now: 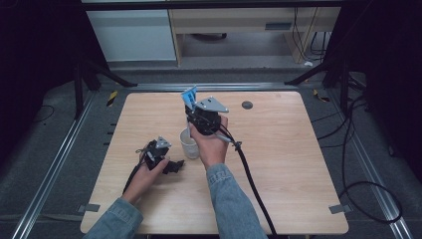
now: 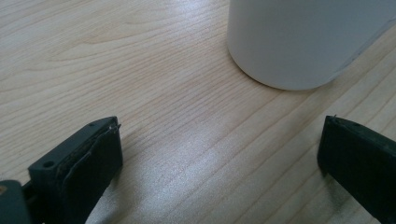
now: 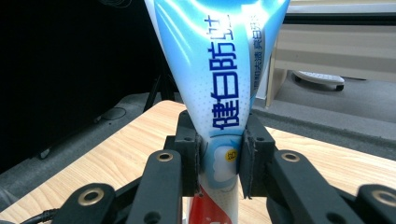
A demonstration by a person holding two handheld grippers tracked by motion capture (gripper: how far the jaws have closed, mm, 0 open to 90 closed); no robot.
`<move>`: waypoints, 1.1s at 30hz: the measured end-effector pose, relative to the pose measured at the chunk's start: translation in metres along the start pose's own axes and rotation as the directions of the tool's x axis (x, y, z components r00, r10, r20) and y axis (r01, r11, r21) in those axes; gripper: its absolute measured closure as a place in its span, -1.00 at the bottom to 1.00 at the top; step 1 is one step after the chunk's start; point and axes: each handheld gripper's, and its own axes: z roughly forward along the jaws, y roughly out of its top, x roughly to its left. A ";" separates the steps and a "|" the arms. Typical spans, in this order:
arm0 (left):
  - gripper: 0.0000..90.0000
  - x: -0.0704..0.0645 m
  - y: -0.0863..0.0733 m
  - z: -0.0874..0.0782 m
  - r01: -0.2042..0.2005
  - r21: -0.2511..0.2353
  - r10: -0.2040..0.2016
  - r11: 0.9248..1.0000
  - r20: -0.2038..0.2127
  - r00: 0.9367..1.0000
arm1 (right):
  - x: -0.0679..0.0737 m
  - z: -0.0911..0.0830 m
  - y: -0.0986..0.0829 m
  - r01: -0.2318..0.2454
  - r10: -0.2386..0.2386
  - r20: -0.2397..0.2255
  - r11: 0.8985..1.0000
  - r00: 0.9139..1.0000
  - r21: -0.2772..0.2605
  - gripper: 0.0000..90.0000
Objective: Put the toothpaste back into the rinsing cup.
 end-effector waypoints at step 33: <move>-1.00 0.000 0.000 0.000 -0.001 -0.001 0.001 1.000 0.000 1.000 | -0.001 0.006 -0.025 -0.020 0.020 -0.011 1.000 1.000 0.012 0.61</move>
